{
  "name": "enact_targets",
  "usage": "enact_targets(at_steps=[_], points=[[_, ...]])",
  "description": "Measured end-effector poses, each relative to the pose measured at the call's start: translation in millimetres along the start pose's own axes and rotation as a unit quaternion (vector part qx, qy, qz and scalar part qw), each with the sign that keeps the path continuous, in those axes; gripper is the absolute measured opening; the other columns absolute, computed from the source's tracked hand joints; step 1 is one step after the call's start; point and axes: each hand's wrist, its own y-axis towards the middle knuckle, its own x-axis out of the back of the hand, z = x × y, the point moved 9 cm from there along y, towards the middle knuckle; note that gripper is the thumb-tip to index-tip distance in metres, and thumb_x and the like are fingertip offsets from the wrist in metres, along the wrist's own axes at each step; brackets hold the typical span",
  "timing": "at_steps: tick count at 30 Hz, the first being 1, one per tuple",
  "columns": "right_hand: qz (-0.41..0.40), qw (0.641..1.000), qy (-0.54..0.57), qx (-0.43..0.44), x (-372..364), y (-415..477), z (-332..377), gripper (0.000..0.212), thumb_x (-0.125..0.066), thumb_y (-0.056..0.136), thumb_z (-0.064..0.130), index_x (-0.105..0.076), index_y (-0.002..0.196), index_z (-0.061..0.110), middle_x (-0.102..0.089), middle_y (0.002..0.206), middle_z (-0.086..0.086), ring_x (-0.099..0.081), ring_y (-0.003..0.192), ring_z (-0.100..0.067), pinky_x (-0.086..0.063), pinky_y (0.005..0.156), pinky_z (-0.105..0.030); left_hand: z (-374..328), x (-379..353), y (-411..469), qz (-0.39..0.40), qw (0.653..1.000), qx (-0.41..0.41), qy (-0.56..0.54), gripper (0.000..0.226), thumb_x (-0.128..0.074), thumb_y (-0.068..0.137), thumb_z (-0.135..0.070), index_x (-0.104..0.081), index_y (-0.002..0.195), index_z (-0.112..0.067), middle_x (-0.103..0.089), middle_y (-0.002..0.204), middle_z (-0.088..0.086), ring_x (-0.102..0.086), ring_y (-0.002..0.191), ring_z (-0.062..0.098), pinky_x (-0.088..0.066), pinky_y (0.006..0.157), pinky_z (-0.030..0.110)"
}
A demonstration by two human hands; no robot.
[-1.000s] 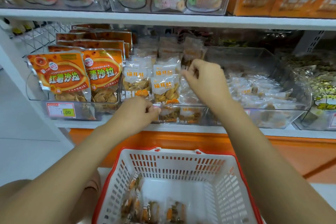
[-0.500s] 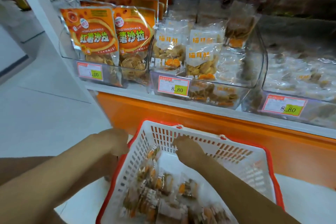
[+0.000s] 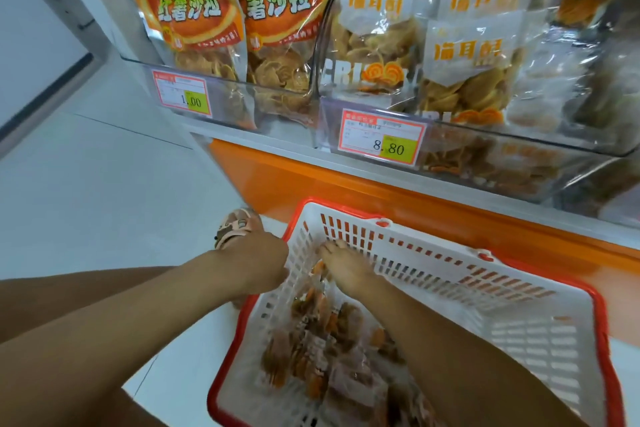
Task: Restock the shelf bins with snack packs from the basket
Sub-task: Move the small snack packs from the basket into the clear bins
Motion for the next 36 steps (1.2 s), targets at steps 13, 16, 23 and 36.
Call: enact_targets(at_steps=[13,16,23,36], points=[[0.077,0.98,0.005,-0.186,-9,-48,-48,0.016,-0.054,0.089,0.003,-0.06,0.103,0.008,-0.057,0.091,-0.006,-0.056,0.081,-0.02,-0.044,0.071,-0.027,-19,14,-8,-0.004,1.0,-0.016,-0.001,0.032,-0.047,0.097,-0.017,-0.042,0.066,-0.012,-0.032,0.066,0.007,-0.029,0.054,0.019,-0.025,0.047,0.026],[0.055,0.955,0.101,-0.272,-2,-80,-70,0.009,-0.052,0.091,0.008,-0.06,0.094,0.013,-0.06,0.089,-0.003,-0.055,0.076,-0.015,-0.045,0.066,-0.023,-32,30,-17,-0.015,0.999,-0.039,0.021,0.014,-0.045,0.099,-0.02,-0.055,0.092,-0.013,-0.045,0.074,0.001,-0.04,0.059,0.015,-0.028,0.047,0.025],[-0.04,0.872,0.397,-0.283,55,-136,-82,0.019,-0.066,0.084,0.018,-0.057,0.068,0.014,-0.054,0.072,-0.005,-0.047,0.061,-0.013,-0.04,0.06,-0.025,-61,70,-50,-0.019,0.987,-0.128,-0.092,0.039,-0.055,0.096,-0.03,-0.06,0.119,0.001,-0.059,0.099,0.013,-0.062,0.098,0.031,-0.049,0.083,0.037],[-0.143,0.828,0.535,-0.084,231,-243,-33,0.021,-0.076,0.078,0.026,-0.056,0.075,0.02,-0.06,0.06,0.008,-0.053,0.056,-0.006,-0.042,0.059,-0.022,-74,149,-109,0.003,0.815,-0.29,-0.502,0.055,-0.076,0.066,-0.037,-0.065,0.101,0.004,-0.069,0.09,0.012,-0.07,0.079,0.016,-0.056,0.074,0.023]])
